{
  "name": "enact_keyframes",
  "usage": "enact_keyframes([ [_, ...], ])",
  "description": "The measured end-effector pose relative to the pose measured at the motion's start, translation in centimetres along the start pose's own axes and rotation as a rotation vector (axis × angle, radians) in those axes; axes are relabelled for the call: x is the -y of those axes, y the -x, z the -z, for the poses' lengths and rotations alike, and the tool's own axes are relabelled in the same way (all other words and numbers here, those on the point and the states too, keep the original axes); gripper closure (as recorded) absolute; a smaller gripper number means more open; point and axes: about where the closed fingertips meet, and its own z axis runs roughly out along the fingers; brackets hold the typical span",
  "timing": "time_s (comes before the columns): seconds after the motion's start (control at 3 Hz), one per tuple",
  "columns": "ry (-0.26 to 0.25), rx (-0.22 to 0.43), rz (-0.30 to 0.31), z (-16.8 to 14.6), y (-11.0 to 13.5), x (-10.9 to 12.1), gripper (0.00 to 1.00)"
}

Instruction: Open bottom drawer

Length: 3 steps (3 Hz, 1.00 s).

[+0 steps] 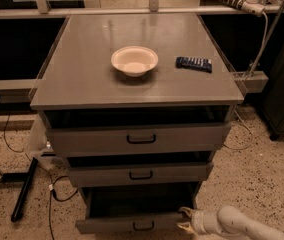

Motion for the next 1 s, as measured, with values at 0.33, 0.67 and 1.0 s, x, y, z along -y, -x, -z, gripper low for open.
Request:
enact_keyframes([
  [0.33,0.000,0.000,0.000,0.75,0.49,0.17,0.88],
  [0.67,0.000,0.000,0.000,0.96,0.68,0.23,1.00],
  [1.0,-0.001,0.010,0.003,1.72,0.87,0.20,1.00],
])
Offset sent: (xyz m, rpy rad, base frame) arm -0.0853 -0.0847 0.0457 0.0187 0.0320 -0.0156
